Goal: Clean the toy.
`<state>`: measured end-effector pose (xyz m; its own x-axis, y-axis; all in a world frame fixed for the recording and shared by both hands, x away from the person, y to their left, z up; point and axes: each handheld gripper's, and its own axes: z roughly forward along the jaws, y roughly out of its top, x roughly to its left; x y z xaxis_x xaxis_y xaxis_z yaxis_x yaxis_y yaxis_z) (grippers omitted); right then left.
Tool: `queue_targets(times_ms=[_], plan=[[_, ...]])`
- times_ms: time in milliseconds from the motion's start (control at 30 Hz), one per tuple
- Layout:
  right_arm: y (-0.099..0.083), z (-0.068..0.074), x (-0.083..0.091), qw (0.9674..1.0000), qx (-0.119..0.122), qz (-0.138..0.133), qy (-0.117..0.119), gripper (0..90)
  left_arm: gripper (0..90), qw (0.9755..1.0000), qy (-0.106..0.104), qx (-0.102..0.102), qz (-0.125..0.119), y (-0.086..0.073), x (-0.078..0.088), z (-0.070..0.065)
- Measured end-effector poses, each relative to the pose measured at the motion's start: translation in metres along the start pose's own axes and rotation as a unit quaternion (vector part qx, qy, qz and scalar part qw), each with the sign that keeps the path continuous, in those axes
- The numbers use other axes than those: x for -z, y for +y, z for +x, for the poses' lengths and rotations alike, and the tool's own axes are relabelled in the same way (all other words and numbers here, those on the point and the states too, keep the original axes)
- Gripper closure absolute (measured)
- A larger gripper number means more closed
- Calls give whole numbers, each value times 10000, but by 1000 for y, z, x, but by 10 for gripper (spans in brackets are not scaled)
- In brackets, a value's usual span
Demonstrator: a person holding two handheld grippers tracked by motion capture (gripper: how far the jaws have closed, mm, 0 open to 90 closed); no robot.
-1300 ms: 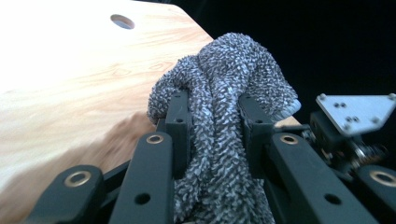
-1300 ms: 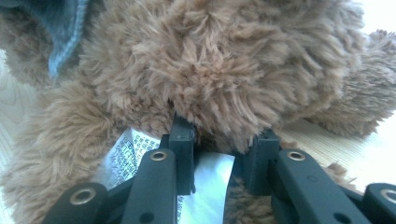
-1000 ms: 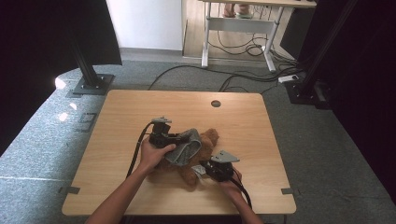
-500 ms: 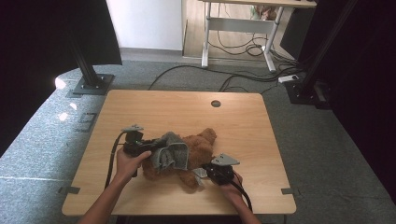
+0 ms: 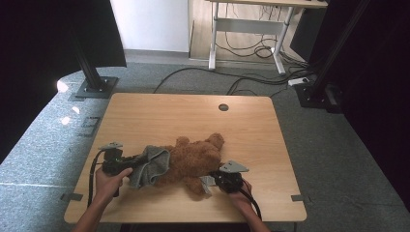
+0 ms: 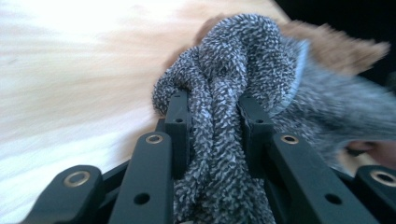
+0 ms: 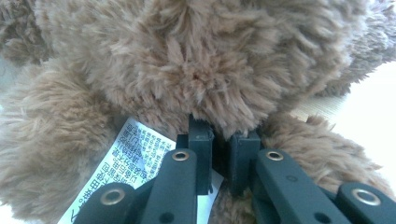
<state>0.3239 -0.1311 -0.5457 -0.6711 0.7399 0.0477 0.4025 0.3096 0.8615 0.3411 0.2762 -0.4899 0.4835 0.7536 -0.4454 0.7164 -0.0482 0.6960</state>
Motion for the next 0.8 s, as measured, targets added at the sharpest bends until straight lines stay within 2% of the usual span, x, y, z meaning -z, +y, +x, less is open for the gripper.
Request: queue_targets(times_ms=[100, 167, 267, 333, 400, 467, 567, 700, 800], plan=[[0, 0, -1, 10000, -23, -2, -2, 830, 697, 9998, 108, 72, 173, -9, -8, 5], [0, 0, -1, 10000, -25, -2, -6, 830, 699, 9995, 176, 44, 250, -12, -13, 5], [0, 0, -1, 10000, -40, -10, -8, 831, 703, 9998, 87, 155, 88, -6, -9, 8], [-1, 0, 0, 10000, -50, -18, 5, 831, 705, 9998, 91, 150, -33, 1, -4, 7], [-1, 0, -1, 10000, -59, -21, 15, 830, 706, 9997, -23, 83, -235, 11, 3, 2], [-1, -1, -1, 10000, -63, -23, 20, 830, 706, 9991, -134, -54, -400, 22, 9, -7], [-1, -1, -1, 10000, -60, -34, 26, 830, 706, 9980, -266, -283, -505, 40, 9, -24], [-1, 1, 0, 10000, -11, -38, 1, 830, 706, 9966, -408, -563, -443, 61, -11, -50], [-1, 1, 0, 10000, -3, -45, 3, 828, 706, 9956, -478, -754, -279, 77, -37, -70]])
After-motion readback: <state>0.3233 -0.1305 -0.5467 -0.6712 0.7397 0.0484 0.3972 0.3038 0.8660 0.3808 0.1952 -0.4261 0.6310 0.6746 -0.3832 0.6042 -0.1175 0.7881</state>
